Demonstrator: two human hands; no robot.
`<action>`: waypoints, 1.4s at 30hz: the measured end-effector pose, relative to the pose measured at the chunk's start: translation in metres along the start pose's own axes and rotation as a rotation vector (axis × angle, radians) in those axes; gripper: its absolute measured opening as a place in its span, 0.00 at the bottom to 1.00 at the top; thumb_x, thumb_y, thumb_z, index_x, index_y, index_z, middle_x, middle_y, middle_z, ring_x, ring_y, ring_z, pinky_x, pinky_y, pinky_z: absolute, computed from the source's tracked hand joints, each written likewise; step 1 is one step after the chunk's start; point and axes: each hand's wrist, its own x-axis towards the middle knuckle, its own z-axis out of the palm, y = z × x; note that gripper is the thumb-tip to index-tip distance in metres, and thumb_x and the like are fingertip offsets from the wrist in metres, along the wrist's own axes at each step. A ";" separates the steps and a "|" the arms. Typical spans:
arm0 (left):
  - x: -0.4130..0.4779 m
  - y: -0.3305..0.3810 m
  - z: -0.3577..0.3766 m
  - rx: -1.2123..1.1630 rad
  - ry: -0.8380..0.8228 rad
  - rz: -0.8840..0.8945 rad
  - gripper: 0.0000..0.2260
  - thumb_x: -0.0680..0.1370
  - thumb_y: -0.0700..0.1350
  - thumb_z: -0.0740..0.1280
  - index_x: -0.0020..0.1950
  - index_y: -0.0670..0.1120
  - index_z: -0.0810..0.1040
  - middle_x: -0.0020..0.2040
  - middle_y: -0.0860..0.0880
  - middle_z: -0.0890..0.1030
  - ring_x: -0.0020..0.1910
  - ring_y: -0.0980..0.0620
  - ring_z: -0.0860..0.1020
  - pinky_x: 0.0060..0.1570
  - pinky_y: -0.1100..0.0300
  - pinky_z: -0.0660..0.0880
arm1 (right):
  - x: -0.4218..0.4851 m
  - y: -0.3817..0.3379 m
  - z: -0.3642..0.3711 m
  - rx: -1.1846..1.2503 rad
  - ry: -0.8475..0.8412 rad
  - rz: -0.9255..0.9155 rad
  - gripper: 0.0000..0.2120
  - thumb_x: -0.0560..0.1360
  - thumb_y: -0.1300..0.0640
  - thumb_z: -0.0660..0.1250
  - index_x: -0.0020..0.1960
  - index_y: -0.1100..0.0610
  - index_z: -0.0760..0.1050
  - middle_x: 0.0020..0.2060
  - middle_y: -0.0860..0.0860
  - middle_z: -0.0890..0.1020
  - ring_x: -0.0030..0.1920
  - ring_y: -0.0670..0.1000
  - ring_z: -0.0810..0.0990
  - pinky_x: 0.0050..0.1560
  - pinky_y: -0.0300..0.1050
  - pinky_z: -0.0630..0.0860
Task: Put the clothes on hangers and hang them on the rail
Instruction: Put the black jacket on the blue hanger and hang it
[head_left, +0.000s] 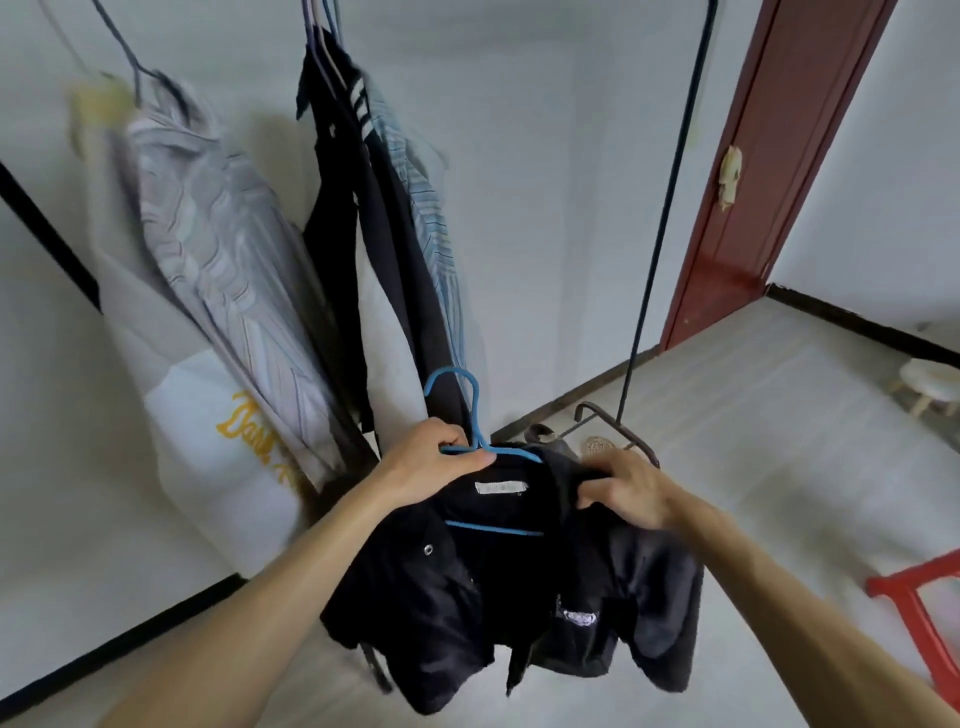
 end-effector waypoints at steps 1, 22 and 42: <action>-0.002 -0.001 -0.002 -0.015 0.030 0.003 0.13 0.72 0.62 0.71 0.36 0.54 0.77 0.41 0.54 0.76 0.39 0.56 0.75 0.43 0.60 0.69 | -0.002 -0.004 0.001 0.059 -0.047 0.003 0.04 0.65 0.52 0.69 0.33 0.44 0.78 0.32 0.40 0.79 0.41 0.44 0.79 0.45 0.39 0.71; -0.019 -0.030 -0.168 0.102 0.563 -0.382 0.37 0.77 0.54 0.65 0.80 0.53 0.47 0.78 0.39 0.54 0.74 0.40 0.62 0.68 0.51 0.65 | 0.038 -0.247 -0.036 0.858 -0.191 -0.370 0.08 0.75 0.67 0.66 0.53 0.68 0.77 0.46 0.63 0.82 0.45 0.59 0.83 0.54 0.52 0.79; -0.010 -0.020 -0.318 0.402 0.762 -0.235 0.47 0.68 0.38 0.64 0.76 0.67 0.41 0.77 0.52 0.55 0.65 0.43 0.72 0.52 0.50 0.75 | 0.213 -0.390 -0.033 0.261 0.194 -0.453 0.14 0.72 0.51 0.69 0.54 0.56 0.75 0.52 0.54 0.83 0.53 0.56 0.81 0.58 0.53 0.76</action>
